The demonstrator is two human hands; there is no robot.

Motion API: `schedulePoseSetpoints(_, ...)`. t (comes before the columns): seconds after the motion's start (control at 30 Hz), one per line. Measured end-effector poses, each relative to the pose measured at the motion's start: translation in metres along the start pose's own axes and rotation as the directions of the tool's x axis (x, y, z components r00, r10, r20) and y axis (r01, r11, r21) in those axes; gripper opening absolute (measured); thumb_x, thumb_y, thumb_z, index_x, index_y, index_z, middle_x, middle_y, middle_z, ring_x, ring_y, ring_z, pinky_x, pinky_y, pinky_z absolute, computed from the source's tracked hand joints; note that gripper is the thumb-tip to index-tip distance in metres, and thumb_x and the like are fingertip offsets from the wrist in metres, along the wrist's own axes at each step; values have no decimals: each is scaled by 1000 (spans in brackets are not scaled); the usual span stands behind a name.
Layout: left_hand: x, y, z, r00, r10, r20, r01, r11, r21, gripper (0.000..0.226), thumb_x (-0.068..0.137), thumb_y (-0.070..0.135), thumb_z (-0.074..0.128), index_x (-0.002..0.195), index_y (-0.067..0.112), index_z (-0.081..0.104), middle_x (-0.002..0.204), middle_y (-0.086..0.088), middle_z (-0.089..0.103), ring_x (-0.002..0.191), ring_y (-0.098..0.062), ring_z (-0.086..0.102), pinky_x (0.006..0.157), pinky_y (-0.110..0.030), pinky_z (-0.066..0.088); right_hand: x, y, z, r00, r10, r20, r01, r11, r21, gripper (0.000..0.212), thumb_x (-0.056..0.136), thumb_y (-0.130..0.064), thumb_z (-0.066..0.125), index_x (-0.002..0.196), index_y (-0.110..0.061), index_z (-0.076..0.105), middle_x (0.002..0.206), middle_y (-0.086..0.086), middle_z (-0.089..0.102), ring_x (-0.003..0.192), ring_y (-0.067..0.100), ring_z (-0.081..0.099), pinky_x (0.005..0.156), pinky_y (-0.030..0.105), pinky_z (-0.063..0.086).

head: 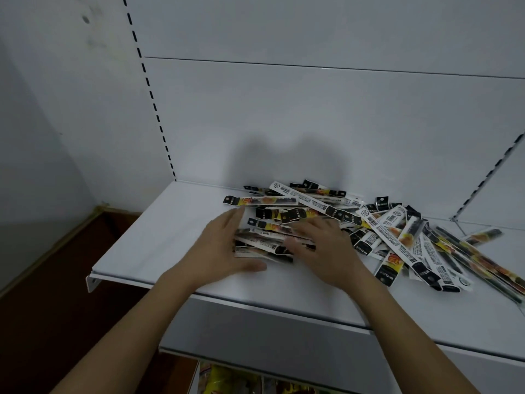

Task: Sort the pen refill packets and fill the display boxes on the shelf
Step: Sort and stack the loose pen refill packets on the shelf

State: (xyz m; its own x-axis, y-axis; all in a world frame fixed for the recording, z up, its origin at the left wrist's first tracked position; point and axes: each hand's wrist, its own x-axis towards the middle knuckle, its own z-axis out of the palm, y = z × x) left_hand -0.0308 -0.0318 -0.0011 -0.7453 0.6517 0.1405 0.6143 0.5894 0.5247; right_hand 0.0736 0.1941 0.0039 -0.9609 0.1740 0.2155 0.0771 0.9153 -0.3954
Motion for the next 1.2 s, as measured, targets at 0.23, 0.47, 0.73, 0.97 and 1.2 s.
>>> schedulePoseSetpoints(0.23,26,8,31,988,89,-123,-78,993,94,124,57,101,35,157,30,14,162,-1,21,150,-26,12,121,-50,17,3,-8,13,980,-185,-79,199,947,252,40,93,-36,53,127,-21,66,125,-5,62,119,15,47,101,31,37)
schedulePoseSetpoints(0.47,30,11,15,970,236,-59,-187,879,439,103,67,96,22,147,33,43,143,5,50,138,-23,40,117,-51,21,-8,6,-13,987,117,111,-105,988,-111,71,79,-78,49,139,-42,43,142,-15,35,135,15,26,110,46,27)
schedulePoseSetpoints(0.73,23,4,15,969,237,-61,-199,908,369,99,65,99,18,133,39,58,122,6,53,115,-19,46,88,-39,37,-6,8,-3,997,-31,73,20,988,151,49,92,-35,64,140,-31,51,133,-7,48,121,15,32,106,32,27)
schedulePoseSetpoints(0.97,27,-12,7,941,339,-15,-318,895,311,72,83,82,32,137,40,55,104,7,56,95,-15,47,75,-31,36,-13,5,5,995,-89,46,76,972,221,49,93,-22,62,141,-26,51,122,-10,49,111,11,33,98,27,29)
schedulePoseSetpoints(1.2,20,-5,-12,972,228,64,-236,905,354,88,70,90,32,146,46,38,138,15,48,130,-11,39,110,-37,23,-6,12,-13,999,-21,-48,34,958,284,31,103,-20,46,130,-27,61,125,-12,59,118,10,47,100,32,41)
